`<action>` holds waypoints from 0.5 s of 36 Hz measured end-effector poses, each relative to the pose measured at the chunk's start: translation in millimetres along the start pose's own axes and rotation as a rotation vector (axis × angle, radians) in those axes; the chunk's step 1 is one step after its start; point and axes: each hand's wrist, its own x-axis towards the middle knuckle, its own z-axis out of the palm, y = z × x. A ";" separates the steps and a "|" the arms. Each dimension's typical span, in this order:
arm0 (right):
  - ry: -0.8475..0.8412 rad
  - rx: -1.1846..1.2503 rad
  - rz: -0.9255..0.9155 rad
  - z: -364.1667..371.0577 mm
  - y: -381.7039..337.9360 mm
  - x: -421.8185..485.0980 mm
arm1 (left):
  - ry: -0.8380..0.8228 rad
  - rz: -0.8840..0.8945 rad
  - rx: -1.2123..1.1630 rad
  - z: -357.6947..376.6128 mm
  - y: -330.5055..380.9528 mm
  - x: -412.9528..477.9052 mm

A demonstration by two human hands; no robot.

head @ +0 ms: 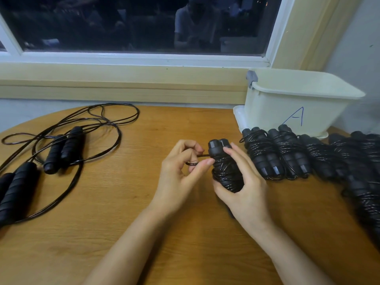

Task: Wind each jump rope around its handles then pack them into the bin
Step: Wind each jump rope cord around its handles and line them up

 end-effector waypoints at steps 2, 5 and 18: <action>-0.008 0.000 0.002 0.5 -0.7 -0.9 | 0.023 0.052 0.003 -2.7 1.0 0.9; -0.034 -0.021 -0.014 0.1 -4.0 -2.2 | 0.070 0.019 -0.045 -5.3 2.5 1.3; -0.085 -0.367 -0.558 -5.1 -11.5 -5.1 | -0.016 -0.502 -0.348 -23.7 0.9 13.3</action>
